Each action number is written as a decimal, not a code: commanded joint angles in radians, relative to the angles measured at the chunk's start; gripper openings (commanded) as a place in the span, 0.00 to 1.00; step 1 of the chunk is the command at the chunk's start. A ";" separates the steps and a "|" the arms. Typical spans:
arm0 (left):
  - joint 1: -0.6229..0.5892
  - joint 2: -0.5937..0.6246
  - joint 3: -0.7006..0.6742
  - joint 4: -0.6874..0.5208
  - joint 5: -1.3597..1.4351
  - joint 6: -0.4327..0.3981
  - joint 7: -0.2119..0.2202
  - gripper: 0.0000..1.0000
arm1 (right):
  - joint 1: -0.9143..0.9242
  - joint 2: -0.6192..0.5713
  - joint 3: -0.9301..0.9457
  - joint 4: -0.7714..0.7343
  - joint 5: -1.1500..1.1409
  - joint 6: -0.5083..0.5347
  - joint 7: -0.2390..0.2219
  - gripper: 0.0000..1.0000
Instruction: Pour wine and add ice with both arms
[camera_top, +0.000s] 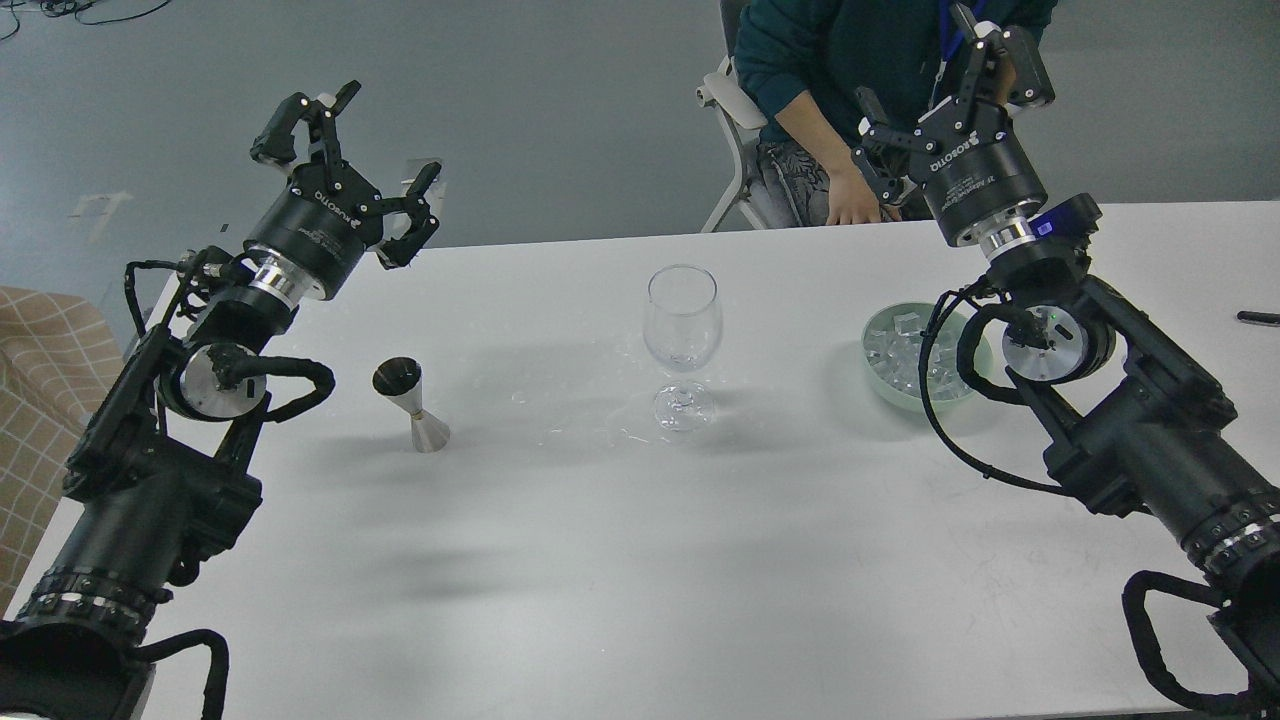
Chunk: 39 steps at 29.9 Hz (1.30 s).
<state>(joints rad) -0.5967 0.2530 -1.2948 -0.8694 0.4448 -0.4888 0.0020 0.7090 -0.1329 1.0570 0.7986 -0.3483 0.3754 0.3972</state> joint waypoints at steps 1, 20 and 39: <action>0.006 0.002 0.002 0.003 0.002 0.000 0.001 0.98 | 0.000 0.010 0.000 -0.002 0.000 -0.004 -0.001 1.00; 0.011 0.026 0.022 0.079 -0.098 0.052 0.000 0.98 | 0.012 0.012 0.000 -0.019 0.003 -0.029 -0.006 1.00; -0.002 0.029 0.003 0.099 -0.117 0.030 -0.002 0.99 | 0.086 0.056 0.012 -0.133 0.015 -0.081 -0.008 1.00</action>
<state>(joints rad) -0.5985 0.2812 -1.2886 -0.7701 0.3298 -0.4576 0.0019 0.7896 -0.0803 1.0680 0.7008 -0.3337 0.2949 0.3913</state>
